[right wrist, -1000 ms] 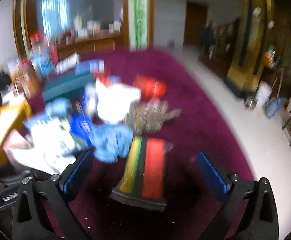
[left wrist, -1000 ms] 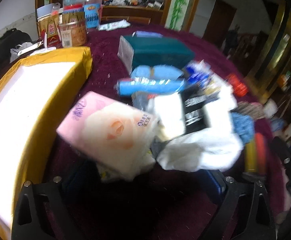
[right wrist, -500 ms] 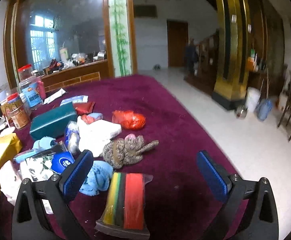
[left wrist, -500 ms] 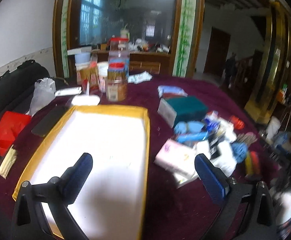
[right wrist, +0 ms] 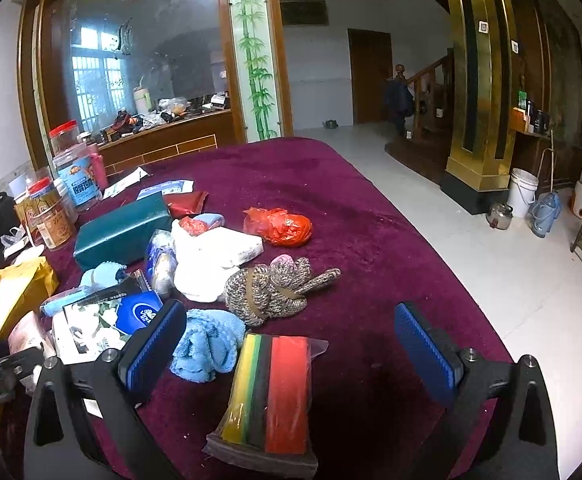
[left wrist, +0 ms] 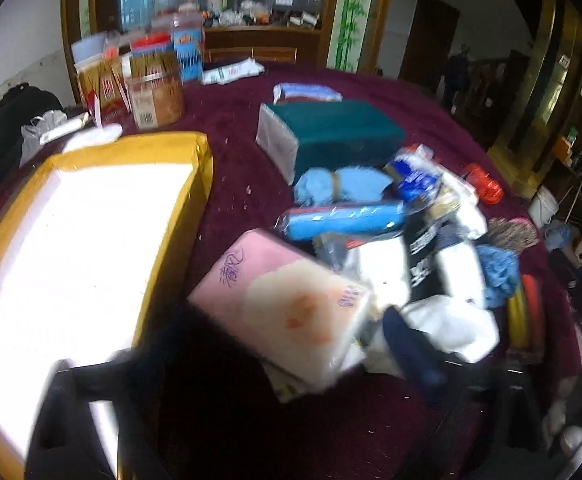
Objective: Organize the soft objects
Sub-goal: 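Carry the pink tissue pack with the left tool over the yellow-rimmed tray, then lower the pink tissue pack into the tray and open the left tool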
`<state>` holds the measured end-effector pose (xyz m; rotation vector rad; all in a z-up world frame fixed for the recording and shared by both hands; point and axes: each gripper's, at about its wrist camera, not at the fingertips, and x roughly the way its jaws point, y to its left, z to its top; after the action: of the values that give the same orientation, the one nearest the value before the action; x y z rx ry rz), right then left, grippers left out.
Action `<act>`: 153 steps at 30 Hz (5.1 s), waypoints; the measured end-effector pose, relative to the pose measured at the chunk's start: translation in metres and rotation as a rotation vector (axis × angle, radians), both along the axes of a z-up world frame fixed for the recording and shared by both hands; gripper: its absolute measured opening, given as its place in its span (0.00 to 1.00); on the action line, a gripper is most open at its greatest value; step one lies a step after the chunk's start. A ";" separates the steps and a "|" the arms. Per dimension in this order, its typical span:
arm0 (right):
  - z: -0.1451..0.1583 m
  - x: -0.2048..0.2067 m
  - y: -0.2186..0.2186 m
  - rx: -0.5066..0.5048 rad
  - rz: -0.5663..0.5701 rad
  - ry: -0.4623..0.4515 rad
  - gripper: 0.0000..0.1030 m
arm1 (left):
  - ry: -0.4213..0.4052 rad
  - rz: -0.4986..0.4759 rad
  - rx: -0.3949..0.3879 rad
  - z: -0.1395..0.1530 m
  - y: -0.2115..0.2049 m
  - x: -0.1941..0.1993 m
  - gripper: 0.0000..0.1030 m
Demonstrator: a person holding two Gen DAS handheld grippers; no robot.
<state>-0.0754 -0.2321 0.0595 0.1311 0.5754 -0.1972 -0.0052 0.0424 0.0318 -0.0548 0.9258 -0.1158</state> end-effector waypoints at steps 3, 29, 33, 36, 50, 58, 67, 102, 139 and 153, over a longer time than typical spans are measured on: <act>-0.001 0.001 -0.001 0.007 -0.003 0.010 1.00 | -0.018 -0.043 -0.038 0.005 0.005 -0.009 0.52; -0.009 0.007 -0.009 0.048 -0.034 0.073 1.00 | -0.213 -0.257 0.074 0.048 0.024 -0.107 0.47; -0.009 0.006 -0.010 0.052 -0.034 0.073 1.00 | -0.213 -0.292 0.135 0.039 0.013 -0.105 0.66; -0.009 0.006 -0.010 0.059 -0.027 0.073 1.00 | -0.224 -0.345 0.214 0.030 -0.002 -0.100 0.76; -0.015 0.009 -0.032 0.194 -0.037 0.093 1.00 | -0.171 -0.426 0.219 0.018 -0.029 -0.098 0.58; -0.016 0.009 -0.034 0.196 -0.053 0.094 1.00 | -0.276 -0.323 -0.018 0.074 0.027 -0.135 0.58; 0.036 -0.052 0.016 0.112 0.190 -0.003 1.00 | -0.292 -0.223 -0.102 0.075 0.078 -0.142 0.59; 0.084 0.020 0.175 0.334 0.721 0.166 0.11 | -0.207 -0.043 -0.198 0.090 0.167 -0.052 0.59; 0.100 -0.031 0.101 -0.081 0.269 -0.264 1.00 | -0.089 -0.009 -0.314 0.074 0.138 -0.012 0.75; -0.001 -0.007 -0.031 0.227 0.049 -0.010 1.00 | -0.016 -0.198 0.077 0.025 -0.002 -0.022 0.75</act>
<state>-0.0822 -0.2636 0.0589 0.3370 0.5889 -0.0833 -0.0268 0.0400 0.0569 0.1091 0.9171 -0.2639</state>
